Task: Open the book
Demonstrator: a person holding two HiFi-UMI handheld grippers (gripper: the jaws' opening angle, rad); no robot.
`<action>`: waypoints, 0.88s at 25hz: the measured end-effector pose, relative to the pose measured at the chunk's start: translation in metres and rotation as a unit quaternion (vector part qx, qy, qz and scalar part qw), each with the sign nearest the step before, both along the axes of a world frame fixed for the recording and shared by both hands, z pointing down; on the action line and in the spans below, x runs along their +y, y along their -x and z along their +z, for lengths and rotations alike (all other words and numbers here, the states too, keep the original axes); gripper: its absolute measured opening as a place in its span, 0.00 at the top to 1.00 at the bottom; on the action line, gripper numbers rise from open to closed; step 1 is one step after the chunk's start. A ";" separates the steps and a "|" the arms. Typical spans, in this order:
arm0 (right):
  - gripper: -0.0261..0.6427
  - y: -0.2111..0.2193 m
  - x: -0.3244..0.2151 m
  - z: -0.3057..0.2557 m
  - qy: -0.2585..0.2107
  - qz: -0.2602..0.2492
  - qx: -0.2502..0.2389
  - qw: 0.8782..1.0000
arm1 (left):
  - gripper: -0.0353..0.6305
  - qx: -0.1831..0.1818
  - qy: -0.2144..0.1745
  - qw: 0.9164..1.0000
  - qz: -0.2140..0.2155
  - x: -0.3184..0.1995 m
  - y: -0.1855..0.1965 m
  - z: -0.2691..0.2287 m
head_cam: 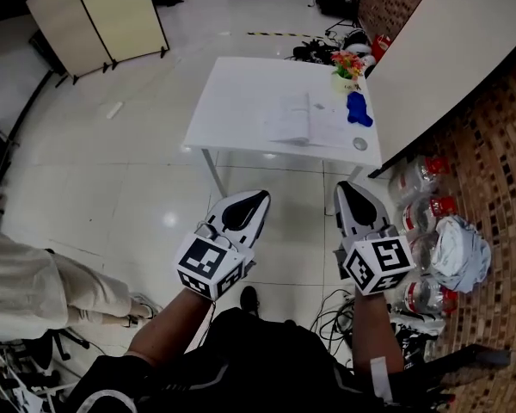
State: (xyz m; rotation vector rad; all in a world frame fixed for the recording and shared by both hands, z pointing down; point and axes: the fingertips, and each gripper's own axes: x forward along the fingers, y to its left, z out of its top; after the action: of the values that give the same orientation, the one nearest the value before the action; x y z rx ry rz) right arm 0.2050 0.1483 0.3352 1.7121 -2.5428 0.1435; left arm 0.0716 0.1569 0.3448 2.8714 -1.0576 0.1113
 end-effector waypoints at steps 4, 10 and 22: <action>0.95 -0.024 0.052 0.001 0.002 -0.013 -0.007 1.000 | 0.95 0.009 0.008 1.000 -0.008 0.053 -0.027 -0.002; 0.95 -0.038 0.120 0.001 0.005 -0.040 -0.017 0.999 | 0.95 0.008 0.017 0.999 -0.030 0.124 -0.043 -0.004; 0.95 0.050 0.216 0.005 0.006 -0.013 0.002 1.000 | 0.95 0.012 0.012 1.000 -0.007 0.214 0.051 0.001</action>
State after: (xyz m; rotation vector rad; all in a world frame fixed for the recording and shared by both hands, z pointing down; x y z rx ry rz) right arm 0.1553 0.3642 0.3407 1.6729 -2.5555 0.1536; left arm 0.0206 0.3708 0.3453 2.8352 -1.0649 0.0887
